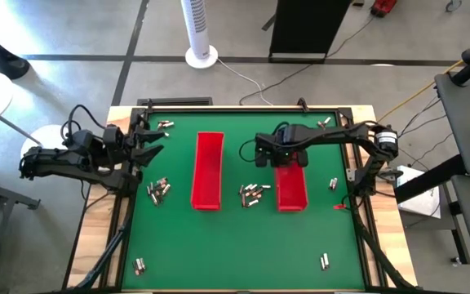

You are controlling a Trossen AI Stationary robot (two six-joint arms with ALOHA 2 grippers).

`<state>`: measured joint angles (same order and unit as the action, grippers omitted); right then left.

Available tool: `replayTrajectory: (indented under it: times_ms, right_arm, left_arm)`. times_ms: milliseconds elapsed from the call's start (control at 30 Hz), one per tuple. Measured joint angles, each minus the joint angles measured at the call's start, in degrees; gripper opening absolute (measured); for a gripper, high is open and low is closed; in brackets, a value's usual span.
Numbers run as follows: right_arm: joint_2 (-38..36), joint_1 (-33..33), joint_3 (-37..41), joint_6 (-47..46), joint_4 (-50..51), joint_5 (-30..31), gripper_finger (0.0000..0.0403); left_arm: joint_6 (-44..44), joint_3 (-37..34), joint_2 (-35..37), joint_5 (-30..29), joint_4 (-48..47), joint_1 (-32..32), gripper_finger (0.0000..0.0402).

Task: Sort batteries
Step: Adjust the right red bin

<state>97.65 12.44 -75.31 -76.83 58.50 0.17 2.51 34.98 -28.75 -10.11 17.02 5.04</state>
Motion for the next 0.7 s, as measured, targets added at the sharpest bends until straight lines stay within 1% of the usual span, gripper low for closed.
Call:
replayTrajectory:
  times_ms: [167,333,500,600,700]
  right_arm:
    - [0.0,0.16,0.04,-0.62,0.06,0.36,0.0013]
    - [0.0,0.15,0.04,-1.21,1.17,1.0,0.0013]
    - [0.07,0.14,0.11,-1.23,3.71,1.48,0.0013]
    - [0.07,0.1,0.11,-0.83,2.73,1.48,0.0013]
    - [0.07,0.1,0.11,-0.73,1.94,1.48,0.0013]
  left_arm:
    - [0.08,0.0,-0.02,-0.09,0.02,0.0,0.0155]
    - [3.71,0.0,-0.02,-4.31,0.0,-0.06,0.0155]
    - [1.74,0.0,-0.02,-4.5,-0.31,-0.04,0.0155]
    - [1.34,0.0,0.17,-4.53,-0.39,-0.04,0.0155]
    - [1.21,0.0,0.44,-5.9,-0.35,-0.02,0.0155]
